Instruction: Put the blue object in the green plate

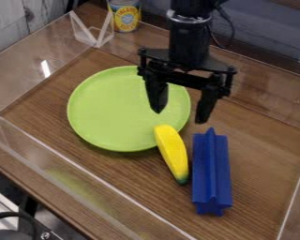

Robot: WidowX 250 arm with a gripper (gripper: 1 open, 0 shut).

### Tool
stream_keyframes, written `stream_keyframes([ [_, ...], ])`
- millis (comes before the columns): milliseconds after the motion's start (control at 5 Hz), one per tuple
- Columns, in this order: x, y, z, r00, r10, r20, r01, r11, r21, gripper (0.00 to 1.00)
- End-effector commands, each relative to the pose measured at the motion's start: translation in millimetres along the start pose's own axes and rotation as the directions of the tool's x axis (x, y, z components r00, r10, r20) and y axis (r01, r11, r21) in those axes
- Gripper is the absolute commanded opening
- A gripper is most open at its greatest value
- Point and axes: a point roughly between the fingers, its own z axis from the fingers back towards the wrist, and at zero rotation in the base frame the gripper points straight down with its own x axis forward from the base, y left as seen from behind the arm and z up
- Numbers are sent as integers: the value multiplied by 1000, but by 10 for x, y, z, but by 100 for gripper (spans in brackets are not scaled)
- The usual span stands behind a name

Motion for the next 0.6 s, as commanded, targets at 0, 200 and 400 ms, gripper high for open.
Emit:
stream_keyframes([
  [0,-82,-53,95,999,14,45,-13,1000,-21,100],
  [200,-183,-108,92,998,33,53,-31,999,-35,100],
  [400,-271,-167,90,997,51,62,-48,998,-50,100],
])
